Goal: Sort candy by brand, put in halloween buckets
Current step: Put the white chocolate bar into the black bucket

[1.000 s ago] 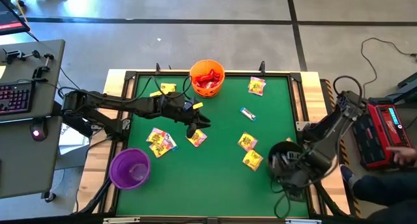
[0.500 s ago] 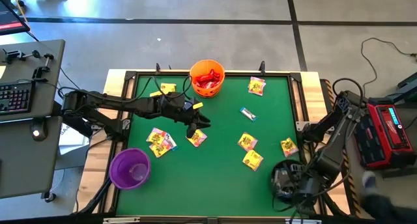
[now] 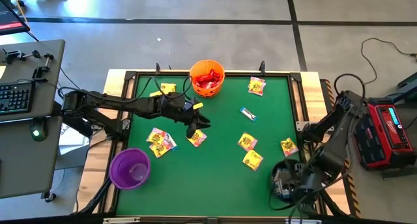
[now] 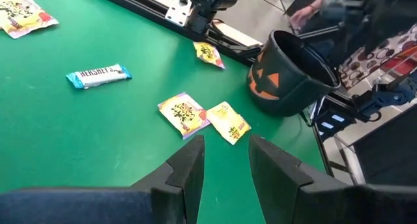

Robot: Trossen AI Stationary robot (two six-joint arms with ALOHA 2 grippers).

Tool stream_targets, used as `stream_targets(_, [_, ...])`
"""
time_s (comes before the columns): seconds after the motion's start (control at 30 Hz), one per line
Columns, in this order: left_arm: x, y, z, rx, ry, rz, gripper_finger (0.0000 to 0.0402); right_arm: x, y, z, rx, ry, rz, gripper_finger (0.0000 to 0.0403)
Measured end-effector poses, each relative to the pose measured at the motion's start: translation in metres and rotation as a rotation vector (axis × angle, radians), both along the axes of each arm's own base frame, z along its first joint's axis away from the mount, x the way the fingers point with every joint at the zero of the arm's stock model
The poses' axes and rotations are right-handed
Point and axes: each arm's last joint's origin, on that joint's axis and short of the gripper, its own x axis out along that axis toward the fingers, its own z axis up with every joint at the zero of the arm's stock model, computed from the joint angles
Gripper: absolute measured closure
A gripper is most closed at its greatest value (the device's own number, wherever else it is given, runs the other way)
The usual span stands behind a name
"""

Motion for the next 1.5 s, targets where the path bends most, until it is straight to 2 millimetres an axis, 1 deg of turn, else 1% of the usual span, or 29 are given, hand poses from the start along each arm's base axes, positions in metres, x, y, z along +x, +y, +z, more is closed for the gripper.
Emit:
stream_targets(0.1, [0.0, 0.0, -0.001, 0.013, 0.009, -0.006, 0.0289, 0.006, -0.01, 0.015, -0.031, -0.003, -0.055, 0.0309])
stream_targets(0.17, [-0.001, 0.0, -0.002, 0.016, 0.019, -0.008, 0.0289, 0.012, -0.02, 0.022, -0.063, -0.003, -0.113, 0.0339])
stream_targets(0.27, [-0.001, 0.0, -0.003, 0.016, 0.028, -0.008, 0.0289, 0.025, -0.037, 0.024, -0.105, 0.026, -0.21, 0.0388])
stream_targets(0.3, [-0.001, 0.0, -0.003, 0.016, 0.032, -0.008, 0.0289, 0.029, -0.044, 0.023, -0.115, 0.046, -0.242, 0.0395])
stream_targets(0.43, [-0.003, 0.0, -0.005, 0.005, 0.059, -0.006, 0.0289, 0.046, -0.075, 0.022, -0.137, 0.134, -0.354, 0.0388])
stream_targets(0.5, [-0.004, 0.0, -0.007, -0.004, 0.082, -0.003, 0.0289, 0.054, -0.093, 0.021, -0.142, 0.168, -0.402, 0.0394])
stream_targets(0.6, [-0.005, 0.0, -0.009, 0.004, 0.107, -0.008, 0.0289, 0.063, -0.122, 0.02, -0.161, 0.212, -0.46, 0.04])
stream_targets(0.7, [-0.005, 0.0, -0.01, 0.013, 0.117, -0.013, 0.0289, 0.067, -0.152, 0.013, -0.174, 0.282, -0.516, 0.0399])
stream_targets(0.8, [-0.005, 0.0, -0.01, 0.014, 0.115, -0.014, 0.0289, 0.069, -0.178, -0.001, -0.184, 0.336, -0.55, 0.0402])
stream_targets(0.9, [-0.006, 0.001, -0.01, 0.022, 0.116, -0.016, 0.0289, 0.066, -0.197, -0.026, -0.192, 0.41, -0.578, 0.0402])
stream_targets(1.0, [-0.006, 0.002, -0.011, 0.028, 0.121, -0.017, 0.0289, 0.061, -0.208, -0.057, -0.196, 0.476, -0.602, 0.0403])
stream_targets(1.07, [-0.006, 0.003, -0.011, 0.026, 0.125, -0.014, 0.0289, 0.062, -0.213, -0.078, -0.18, 0.461, -0.632, 0.0403])
stream_targets(1.13, [-0.007, 0.004, -0.012, 0.024, 0.134, -0.011, 0.0289, 0.065, -0.216, -0.094, -0.166, 0.402, -0.66, 0.0403])
stream_targets(1.27, [-0.009, 0.007, -0.015, 0.017, 0.175, -0.004, 0.0289, 0.079, -0.225, -0.118, -0.177, 0.182, -0.697, 0.0403])
stream_targets(1.4, [-0.012, 0.009, -0.018, 0.012, 0.214, 0.002, 0.0289, 0.091, -0.244, -0.134, -0.203, -0.077, -0.719, 0.0403])
stream_targets(1.5, [-0.012, 0.009, -0.019, 0.03, 0.223, 0.002, 0.0289, 0.093, -0.263, -0.143, -0.221, -0.238, -0.7, 0.0403])
